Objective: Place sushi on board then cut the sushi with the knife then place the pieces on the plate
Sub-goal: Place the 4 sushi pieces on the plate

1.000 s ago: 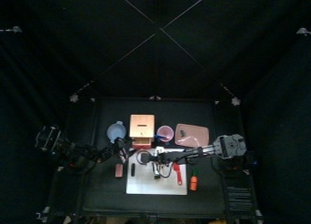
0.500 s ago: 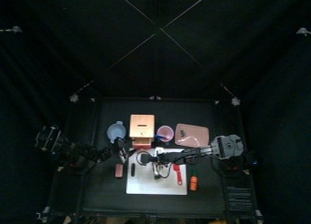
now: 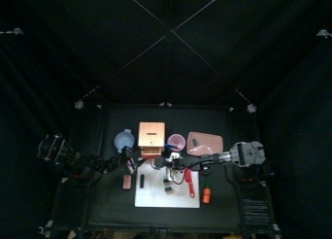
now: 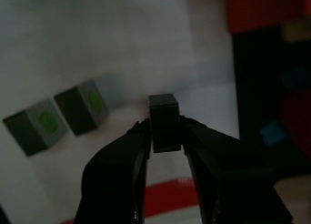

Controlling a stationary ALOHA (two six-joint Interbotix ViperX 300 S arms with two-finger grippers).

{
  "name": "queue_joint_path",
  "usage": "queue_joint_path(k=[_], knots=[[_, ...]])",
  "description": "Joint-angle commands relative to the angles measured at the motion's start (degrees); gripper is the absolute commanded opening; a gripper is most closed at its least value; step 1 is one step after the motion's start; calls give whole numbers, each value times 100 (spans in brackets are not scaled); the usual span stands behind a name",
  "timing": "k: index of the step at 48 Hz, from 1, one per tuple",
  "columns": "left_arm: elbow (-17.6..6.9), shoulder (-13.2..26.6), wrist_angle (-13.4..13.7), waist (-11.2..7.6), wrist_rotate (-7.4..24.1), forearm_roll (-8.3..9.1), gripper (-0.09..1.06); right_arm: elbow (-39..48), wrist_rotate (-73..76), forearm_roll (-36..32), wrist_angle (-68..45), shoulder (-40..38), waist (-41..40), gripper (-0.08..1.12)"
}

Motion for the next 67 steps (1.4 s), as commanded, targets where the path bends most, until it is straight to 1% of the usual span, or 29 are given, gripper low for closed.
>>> queue_joint_path(k=[1, 8, 13, 19, 25, 32, 38, 45, 53, 61, 64, 67], knots=[[-35, -44, -26, -9, 26, 18, 91, 773, 686, -141, 9, -1169, -211, 65], [-44, -44, -26, 0, 35, 26, 91, 1916, 1828, -580, 79, -2320, -606, 65], [-62, -44, -26, 9, 44, 26, 91, 2637, 2830, -1028, 35, -3076, -1283, 65], [-62, -26, -26, 44, 53, 53, 91, 2979, 3630, -1433, -343, -3357, -2030, 65], [-53, -18, -26, 44, 53, 176, 91, 3103, 3964, -1644, -861, -3120, -2487, 66], [-44, -18, -26, 70, 53, 272, 91, 3006, 3911, -1731, -1318, -2382, -2707, 67], [-26, -18, -26, 79, 44, 272, 91, 2892, 3946, -1723, -1564, -1846, -2707, 70], [-9, -18, -26, 70, 44, 272, 91, 2716, 3911, -1767, -1617, -1521, -2689, 77], [9, -18, -26, 70, 44, 272, 91, 2602, 3911, -1784, -1485, -1494, -2707, 79], [-9, -18, -26, 79, 44, 272, 91, 2479, 3902, -1793, -1063, -1872, -2637, 79], [-18, -18, -26, 79, 44, 272, 91, 2408, 3876, -1828, -967, -2065, -2408, 79], [-35, -18, -26, 70, 35, 272, 91, 2329, 3885, -1986, -976, -2259, -2004, 79]])
